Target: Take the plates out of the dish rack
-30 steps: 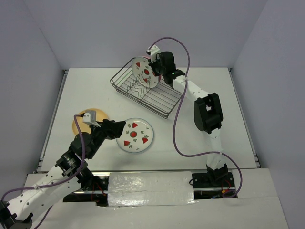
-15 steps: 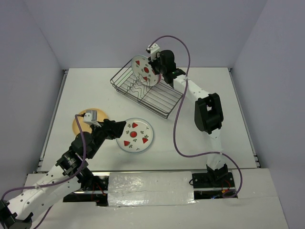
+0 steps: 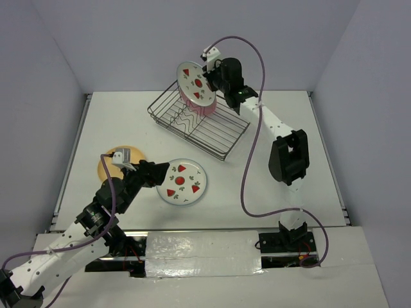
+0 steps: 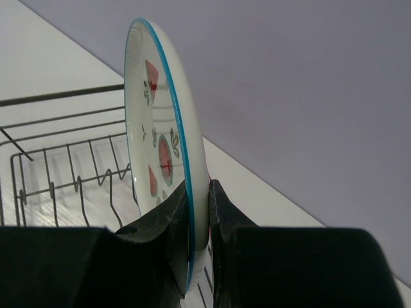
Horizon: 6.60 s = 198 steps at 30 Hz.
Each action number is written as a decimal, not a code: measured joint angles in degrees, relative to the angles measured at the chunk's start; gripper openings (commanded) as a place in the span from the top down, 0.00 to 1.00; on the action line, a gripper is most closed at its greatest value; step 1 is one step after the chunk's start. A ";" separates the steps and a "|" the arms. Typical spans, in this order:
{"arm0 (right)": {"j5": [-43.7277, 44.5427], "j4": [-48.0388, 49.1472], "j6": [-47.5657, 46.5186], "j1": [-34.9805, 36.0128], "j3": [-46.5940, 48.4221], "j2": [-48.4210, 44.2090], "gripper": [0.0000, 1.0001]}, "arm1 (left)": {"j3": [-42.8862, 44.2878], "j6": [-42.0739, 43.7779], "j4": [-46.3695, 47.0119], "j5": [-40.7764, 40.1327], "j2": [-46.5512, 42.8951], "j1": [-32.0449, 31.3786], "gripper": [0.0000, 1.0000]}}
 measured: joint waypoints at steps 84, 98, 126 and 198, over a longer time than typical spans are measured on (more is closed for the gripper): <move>15.87 11.72 72.24 27.19 -72.00 -37.81 0.47 | 0.57 3.43 -4.76 -14.49 0.63 0.00 0.20; 22.84 0.00 71.23 26.99 -64.46 -30.14 0.36 | 0.57 3.48 -4.72 -13.92 0.98 0.00 0.20; 29.77 -6.71 70.69 29.38 -58.14 -25.94 0.34 | 0.57 4.66 -4.72 -13.03 1.57 0.00 0.21; 14.95 -1.09 2.78 1.70 2.01 7.23 0.57 | 2.73 4.50 -2.16 -0.59 2.99 -0.44 0.03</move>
